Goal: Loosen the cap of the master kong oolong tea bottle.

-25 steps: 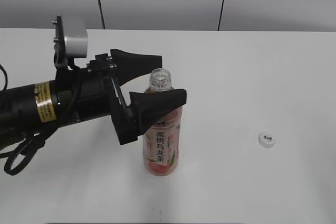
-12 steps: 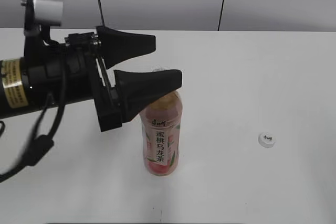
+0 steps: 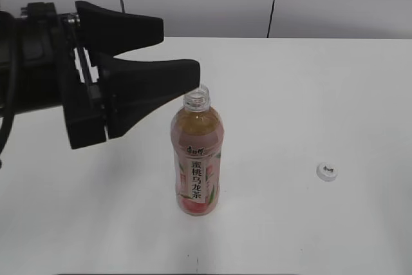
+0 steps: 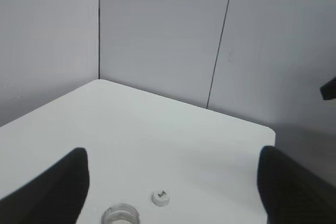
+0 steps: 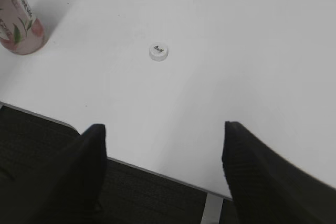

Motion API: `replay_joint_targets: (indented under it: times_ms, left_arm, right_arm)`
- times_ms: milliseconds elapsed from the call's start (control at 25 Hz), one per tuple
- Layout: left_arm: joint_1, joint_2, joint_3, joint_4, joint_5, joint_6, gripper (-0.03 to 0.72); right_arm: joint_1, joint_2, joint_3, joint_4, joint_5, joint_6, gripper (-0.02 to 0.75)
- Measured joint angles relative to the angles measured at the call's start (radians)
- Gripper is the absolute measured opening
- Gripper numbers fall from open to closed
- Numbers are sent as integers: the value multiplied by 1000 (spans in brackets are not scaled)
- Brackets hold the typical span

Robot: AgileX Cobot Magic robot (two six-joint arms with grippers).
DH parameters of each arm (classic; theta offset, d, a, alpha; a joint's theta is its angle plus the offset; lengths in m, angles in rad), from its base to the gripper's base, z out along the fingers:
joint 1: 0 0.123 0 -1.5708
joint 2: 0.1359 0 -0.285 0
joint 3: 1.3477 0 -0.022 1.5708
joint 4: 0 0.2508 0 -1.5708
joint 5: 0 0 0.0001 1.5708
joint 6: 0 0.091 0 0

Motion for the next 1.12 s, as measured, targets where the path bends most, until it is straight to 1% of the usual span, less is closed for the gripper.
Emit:
replay_joint_targets:
  times_ms: [400,480,560,680,960,1040,1120]
  left_arm:
    - [0,-114,1,365,33,-357,592]
    - [0,-127,1,420,33,-419,592]
    - [0,-140,1,459,33,-456,592]
    - [0,-162,1,478,33,-484,592]
    - [0,-180,1,477,39,-494,585]
    - [0,-180,1,440,29,-495,576]
    - [0,-180,1,376,21,-496,573]
  right_arm:
    - [0,0,0,0,0,0,523]
    - [0,0,0,0,0,0,523]
    - [0,0,0,0,0,0,523]
    - [0,0,0,0,0,0,523]
    - [0,0,0,0,0,0,523]
    - [0,0,0,0,0,0,523]
    - [0,0,0,0,0,0,523]
